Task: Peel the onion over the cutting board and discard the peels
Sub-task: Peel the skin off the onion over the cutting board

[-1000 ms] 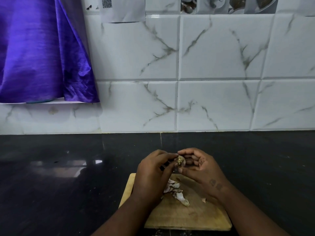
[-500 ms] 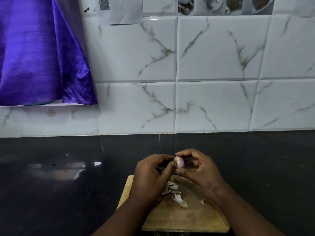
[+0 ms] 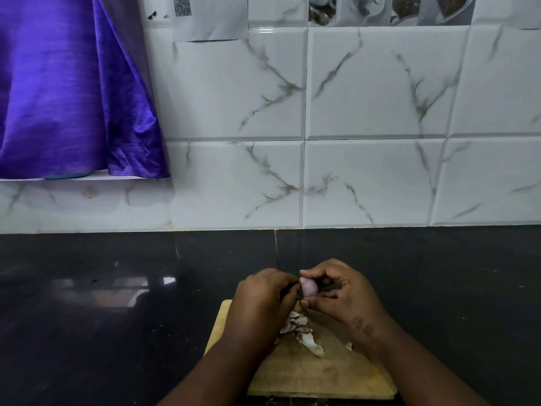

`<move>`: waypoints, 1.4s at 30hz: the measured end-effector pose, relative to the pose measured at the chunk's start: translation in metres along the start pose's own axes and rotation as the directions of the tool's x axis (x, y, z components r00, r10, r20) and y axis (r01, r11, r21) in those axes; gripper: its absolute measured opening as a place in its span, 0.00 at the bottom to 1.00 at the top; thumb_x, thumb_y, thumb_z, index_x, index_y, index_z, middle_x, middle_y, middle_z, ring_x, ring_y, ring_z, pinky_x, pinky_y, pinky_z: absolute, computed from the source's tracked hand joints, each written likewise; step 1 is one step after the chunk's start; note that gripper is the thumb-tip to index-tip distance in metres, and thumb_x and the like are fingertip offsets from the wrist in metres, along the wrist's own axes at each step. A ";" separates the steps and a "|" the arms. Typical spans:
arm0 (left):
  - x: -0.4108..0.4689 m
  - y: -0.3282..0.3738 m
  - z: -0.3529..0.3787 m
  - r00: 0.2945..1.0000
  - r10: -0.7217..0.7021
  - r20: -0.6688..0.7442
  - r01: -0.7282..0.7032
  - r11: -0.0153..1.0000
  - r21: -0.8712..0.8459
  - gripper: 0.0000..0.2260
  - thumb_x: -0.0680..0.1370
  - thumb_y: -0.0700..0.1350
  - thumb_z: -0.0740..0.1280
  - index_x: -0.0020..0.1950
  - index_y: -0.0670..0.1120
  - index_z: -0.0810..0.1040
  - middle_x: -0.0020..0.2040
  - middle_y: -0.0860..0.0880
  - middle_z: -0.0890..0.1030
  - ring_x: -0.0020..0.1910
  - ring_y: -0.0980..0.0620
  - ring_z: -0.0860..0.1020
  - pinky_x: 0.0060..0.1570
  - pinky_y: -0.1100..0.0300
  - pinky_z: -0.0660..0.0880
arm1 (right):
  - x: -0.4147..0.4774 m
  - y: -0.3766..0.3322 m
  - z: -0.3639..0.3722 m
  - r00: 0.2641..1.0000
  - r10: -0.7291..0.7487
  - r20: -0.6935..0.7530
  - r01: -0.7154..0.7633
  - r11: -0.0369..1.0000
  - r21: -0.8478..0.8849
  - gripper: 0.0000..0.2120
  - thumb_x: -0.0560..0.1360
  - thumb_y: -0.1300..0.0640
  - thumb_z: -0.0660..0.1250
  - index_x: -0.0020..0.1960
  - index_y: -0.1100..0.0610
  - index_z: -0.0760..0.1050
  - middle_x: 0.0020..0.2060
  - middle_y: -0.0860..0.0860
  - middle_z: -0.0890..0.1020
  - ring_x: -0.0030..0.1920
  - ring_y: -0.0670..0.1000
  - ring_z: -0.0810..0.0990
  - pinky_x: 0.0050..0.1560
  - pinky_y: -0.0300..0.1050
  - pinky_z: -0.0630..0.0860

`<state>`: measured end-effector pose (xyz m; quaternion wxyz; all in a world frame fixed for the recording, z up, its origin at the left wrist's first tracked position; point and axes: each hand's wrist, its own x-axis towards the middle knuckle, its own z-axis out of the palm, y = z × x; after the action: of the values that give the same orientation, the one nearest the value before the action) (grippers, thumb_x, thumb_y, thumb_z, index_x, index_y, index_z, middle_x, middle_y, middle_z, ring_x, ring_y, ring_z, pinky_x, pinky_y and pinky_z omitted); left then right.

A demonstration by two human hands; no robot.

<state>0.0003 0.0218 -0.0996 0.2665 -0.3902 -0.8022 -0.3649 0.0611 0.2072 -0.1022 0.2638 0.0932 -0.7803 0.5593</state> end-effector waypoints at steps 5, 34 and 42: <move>-0.001 0.002 0.001 1.000 0.017 -0.015 -0.017 0.999 0.039 0.08 0.79 0.52 0.68 0.47 0.53 0.87 0.39 0.56 0.84 0.38 0.58 0.79 0.36 0.62 0.75 | 0.001 0.002 -0.001 0.999 -0.036 0.017 0.036 0.999 -0.004 0.20 0.66 0.68 0.83 0.54 0.53 0.87 0.50 0.47 0.84 0.54 0.50 0.87 0.53 0.47 0.86; 0.001 0.002 0.006 0.988 -0.148 -0.050 0.145 0.988 -0.061 0.05 0.80 0.45 0.73 0.51 0.55 0.86 0.44 0.58 0.85 0.44 0.60 0.82 0.44 0.62 0.79 | 0.001 0.000 0.002 1.000 -0.006 -0.023 0.008 0.998 0.070 0.20 0.65 0.74 0.80 0.52 0.55 0.87 0.50 0.44 0.84 0.55 0.49 0.86 0.54 0.43 0.84; 0.001 -0.002 0.014 0.911 -0.394 0.124 0.389 0.719 -0.577 0.11 0.83 0.39 0.70 0.45 0.53 0.84 0.43 0.47 0.87 0.43 0.46 0.85 0.44 0.49 0.82 | 0.001 -0.002 0.003 0.997 0.058 -0.041 -0.055 0.996 0.068 0.19 0.67 0.73 0.79 0.51 0.56 0.82 0.51 0.49 0.87 0.55 0.50 0.87 0.57 0.50 0.86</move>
<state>-0.0040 0.0326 -0.1080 0.0521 -0.2736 -0.7118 -0.6448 0.0600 0.2040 -0.1007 0.2613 0.0680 -0.7576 0.5943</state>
